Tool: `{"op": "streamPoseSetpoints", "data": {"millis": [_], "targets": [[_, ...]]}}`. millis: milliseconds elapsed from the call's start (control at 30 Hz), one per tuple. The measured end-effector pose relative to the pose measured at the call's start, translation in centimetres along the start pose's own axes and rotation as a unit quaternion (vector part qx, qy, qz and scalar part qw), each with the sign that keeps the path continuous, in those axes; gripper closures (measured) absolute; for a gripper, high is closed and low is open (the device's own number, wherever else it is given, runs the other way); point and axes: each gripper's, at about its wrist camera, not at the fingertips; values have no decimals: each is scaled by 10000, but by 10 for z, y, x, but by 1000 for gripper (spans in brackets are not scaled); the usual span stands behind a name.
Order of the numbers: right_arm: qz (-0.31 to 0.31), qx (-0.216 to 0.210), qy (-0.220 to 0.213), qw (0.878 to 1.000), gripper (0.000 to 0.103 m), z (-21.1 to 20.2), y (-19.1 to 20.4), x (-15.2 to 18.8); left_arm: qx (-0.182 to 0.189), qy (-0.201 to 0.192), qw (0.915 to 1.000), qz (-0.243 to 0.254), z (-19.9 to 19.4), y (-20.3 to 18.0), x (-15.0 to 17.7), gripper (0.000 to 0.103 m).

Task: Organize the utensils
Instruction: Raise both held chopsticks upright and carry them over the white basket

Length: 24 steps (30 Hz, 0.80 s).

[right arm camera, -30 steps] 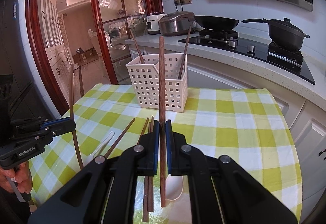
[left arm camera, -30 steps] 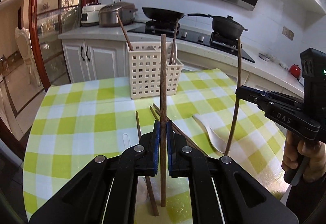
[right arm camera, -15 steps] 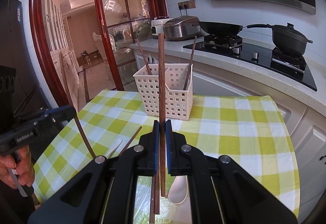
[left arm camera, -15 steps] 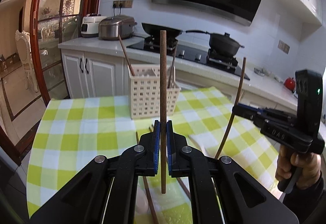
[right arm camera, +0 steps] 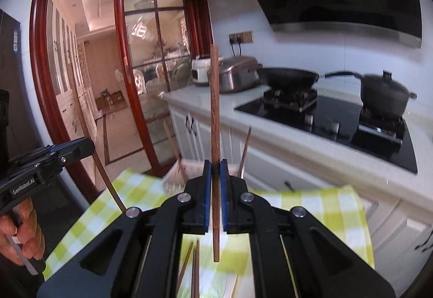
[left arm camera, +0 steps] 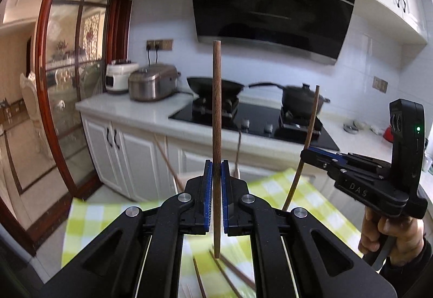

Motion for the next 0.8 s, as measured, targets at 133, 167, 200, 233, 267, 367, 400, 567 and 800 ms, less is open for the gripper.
{"op": "streamPoseSetpoints", "data": {"millis": [133, 167, 200, 233, 267, 367, 400, 567, 800], "targets": [[-6, 29, -129, 9999, 97, 29, 0, -23, -126, -192, 9997, 18, 23, 8, -28, 99], [-2, 39, -150, 9999, 97, 34, -1, -26, -126, -204, 9997, -3, 29, 11, -32, 99], [1, 51, -155, 9999, 97, 43, -1, -29, -133, -214, 9997, -18, 34, 12, -35, 99], [2, 59, -147, 9999, 97, 50, -2, -30, -164, -221, 9996, -29, 42, 15, -39, 99], [-1, 83, -133, 9999, 97, 59, -1, -30, -180, -221, 9996, -28, 46, 16, -41, 99], [46, 101, -54, 9999, 97, 84, -2, -29, -256, -205, 9994, -49, 66, 24, -44, 99], [56, 109, -15, 9999, 97, 91, -1, -26, -272, -190, 9994, -52, 72, 25, -44, 99], [81, 137, 172, 9997, 97, 118, -2, -9, -346, -77, 9993, -85, 101, 33, -30, 99], [167, 195, 331, 9991, 97, 136, -8, 12, -344, 77, 9991, -224, 126, 41, 6, 99]]}}
Point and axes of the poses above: each gripper's, at about its wrist camera, not at the fingertips, and z roughly the way its jaws point, y to its left, x to its underside, and after that the axes turned 6 degrees about -y, right-handed
